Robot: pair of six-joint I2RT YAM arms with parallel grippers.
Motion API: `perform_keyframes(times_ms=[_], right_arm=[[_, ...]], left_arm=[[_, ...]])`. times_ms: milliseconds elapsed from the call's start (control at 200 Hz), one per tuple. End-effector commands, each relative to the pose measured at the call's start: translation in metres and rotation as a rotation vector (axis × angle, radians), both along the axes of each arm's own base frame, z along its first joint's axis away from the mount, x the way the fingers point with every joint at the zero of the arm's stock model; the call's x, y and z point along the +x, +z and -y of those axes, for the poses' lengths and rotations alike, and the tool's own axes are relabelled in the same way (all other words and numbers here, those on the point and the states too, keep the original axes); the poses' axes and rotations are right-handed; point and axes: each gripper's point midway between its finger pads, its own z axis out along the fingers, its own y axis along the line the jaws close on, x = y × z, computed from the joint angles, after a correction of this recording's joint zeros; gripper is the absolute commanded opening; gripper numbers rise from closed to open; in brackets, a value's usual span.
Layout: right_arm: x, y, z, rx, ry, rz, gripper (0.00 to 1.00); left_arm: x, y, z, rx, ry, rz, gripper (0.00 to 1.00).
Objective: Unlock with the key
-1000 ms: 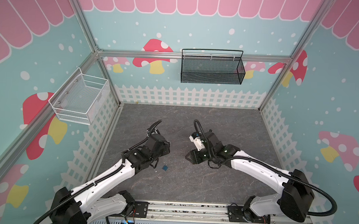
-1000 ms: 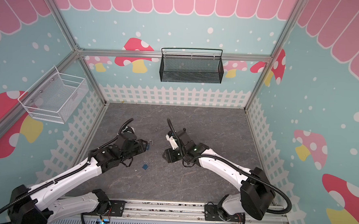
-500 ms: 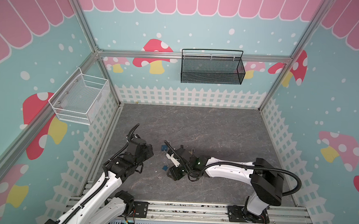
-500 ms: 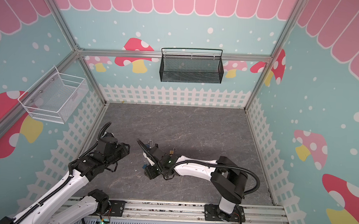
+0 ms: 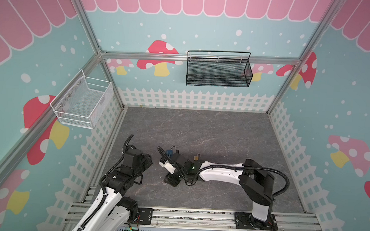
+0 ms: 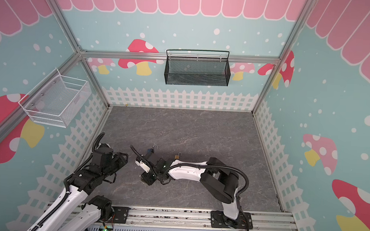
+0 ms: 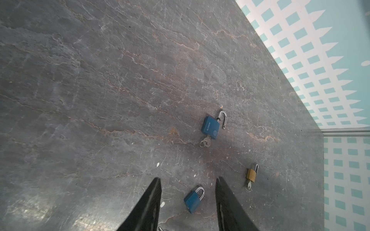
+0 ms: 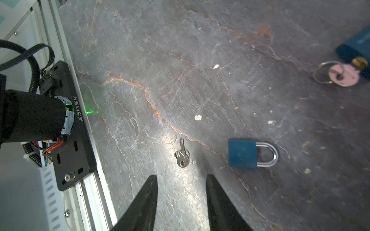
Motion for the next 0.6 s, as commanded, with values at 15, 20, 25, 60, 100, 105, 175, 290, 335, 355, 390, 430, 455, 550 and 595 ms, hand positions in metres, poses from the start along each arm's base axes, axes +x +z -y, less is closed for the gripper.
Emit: perform_keyframes(times_ms=[15,20,25,60,100,105,175,290,335,355,390,430,455,550,595], right_arm=[[-0.006,-0.008,-0.01,-0.002,0.103,0.025,0.39],[-0.006,-0.008,-0.01,-0.002,0.104,0.024,0.39],[-0.007,-0.008,-0.011,-0.002,0.107,0.023,0.39],[-0.007,-0.011,-0.012,-0.003,0.114,0.02,0.39],[-0.008,-0.013,-0.013,-0.006,0.121,0.018,0.37],[-0.008,-0.014,-0.013,-0.006,0.122,0.017,0.37],[-0.007,-0.019,-0.013,-0.017,0.128,0.02,0.36],[-0.007,-0.024,-0.014,-0.028,0.14,0.021,0.33],[-0.007,-0.025,-0.015,-0.026,0.146,0.021,0.32],[-0.007,-0.025,-0.016,-0.026,0.147,0.021,0.32],[-0.007,-0.025,-0.017,-0.026,0.15,0.023,0.32],[-0.007,-0.027,-0.017,-0.028,0.151,0.023,0.31],[-0.007,-0.028,-0.017,-0.031,0.154,0.024,0.31],[-0.007,-0.031,-0.018,-0.034,0.161,0.025,0.3],[-0.007,-0.033,-0.018,-0.037,0.163,0.022,0.29]], left_arm=[[-0.006,-0.004,-0.002,-0.037,0.033,-0.016,0.44],[-0.006,-0.004,-0.002,-0.038,0.033,-0.015,0.44],[-0.006,-0.004,-0.002,-0.038,0.034,-0.016,0.44],[-0.006,-0.004,-0.002,-0.04,0.034,-0.014,0.44],[-0.006,-0.003,-0.002,-0.043,0.034,-0.013,0.44],[-0.006,-0.004,-0.002,-0.042,0.034,-0.013,0.44],[-0.007,-0.005,-0.003,-0.041,0.039,-0.02,0.44],[-0.009,-0.006,-0.004,-0.044,0.053,-0.019,0.44],[-0.008,-0.005,-0.005,-0.046,0.056,-0.014,0.45],[-0.009,-0.005,-0.005,-0.045,0.058,-0.014,0.45],[-0.009,-0.004,-0.005,-0.046,0.057,-0.011,0.45],[-0.009,-0.004,-0.005,-0.047,0.059,-0.009,0.45],[-0.009,-0.004,-0.005,-0.046,0.06,-0.011,0.45],[-0.009,-0.006,-0.006,-0.049,0.065,-0.014,0.45],[-0.009,-0.006,-0.006,-0.05,0.065,-0.015,0.45]])
